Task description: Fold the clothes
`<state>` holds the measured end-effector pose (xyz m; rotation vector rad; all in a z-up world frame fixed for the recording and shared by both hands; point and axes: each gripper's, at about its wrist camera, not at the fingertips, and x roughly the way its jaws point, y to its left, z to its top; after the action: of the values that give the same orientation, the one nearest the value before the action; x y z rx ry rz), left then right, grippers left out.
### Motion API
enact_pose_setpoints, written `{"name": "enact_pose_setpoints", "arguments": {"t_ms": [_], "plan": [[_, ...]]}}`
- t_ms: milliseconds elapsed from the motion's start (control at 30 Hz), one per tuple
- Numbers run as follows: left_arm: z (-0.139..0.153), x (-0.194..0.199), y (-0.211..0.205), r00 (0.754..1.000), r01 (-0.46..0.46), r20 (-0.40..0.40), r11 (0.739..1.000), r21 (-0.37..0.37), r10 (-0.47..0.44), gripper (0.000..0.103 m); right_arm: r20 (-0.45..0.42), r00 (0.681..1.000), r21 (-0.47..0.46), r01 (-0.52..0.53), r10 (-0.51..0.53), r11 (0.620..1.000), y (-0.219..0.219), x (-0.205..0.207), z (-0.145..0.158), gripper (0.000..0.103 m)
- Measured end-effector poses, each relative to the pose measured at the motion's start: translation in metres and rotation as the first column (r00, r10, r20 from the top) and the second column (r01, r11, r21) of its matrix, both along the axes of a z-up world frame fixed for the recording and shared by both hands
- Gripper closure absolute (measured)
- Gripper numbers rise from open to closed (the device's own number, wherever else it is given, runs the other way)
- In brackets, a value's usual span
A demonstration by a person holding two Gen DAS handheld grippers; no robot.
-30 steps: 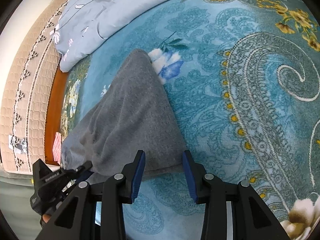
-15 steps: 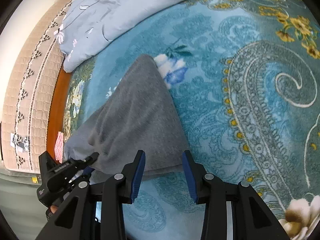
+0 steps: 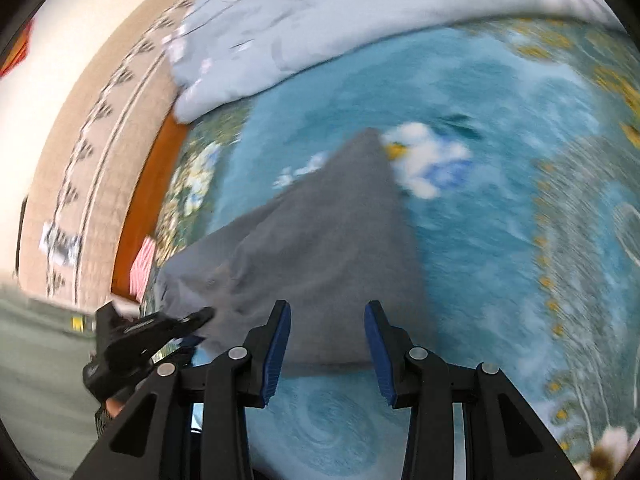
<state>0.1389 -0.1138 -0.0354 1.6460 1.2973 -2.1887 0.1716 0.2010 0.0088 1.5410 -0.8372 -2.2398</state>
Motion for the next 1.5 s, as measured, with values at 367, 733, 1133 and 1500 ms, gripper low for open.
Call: {"name": "enact_pose_setpoints", "arguments": {"t_ms": [367,733,1133,1500], "plan": [[-0.011,-0.014,0.007,0.998,0.025,0.063,0.991,-0.131,-0.017,0.089,0.107,0.994,0.123,-0.035,0.022,0.992,-0.008,-0.014,-0.048,0.064],[-0.010,-0.015,-0.003,0.997,-0.022,0.073,0.999,-0.048,0.025,0.085,0.132,0.991,0.169,-0.037,0.014,0.985,-0.009,-0.015,-0.042,0.062],[0.051,0.013,-0.100,0.933,-0.238,-0.216,0.944,0.228,0.287,0.075,0.115,0.993,0.228,-0.021,-0.006,0.973,0.001,0.009,-0.014,0.062],[0.036,0.113,-0.244,0.891,-0.393,-0.167,0.902,0.179,0.421,0.056,0.161,0.987,0.228,-0.016,-0.022,0.974,-0.036,0.004,-0.016,0.062]]}}
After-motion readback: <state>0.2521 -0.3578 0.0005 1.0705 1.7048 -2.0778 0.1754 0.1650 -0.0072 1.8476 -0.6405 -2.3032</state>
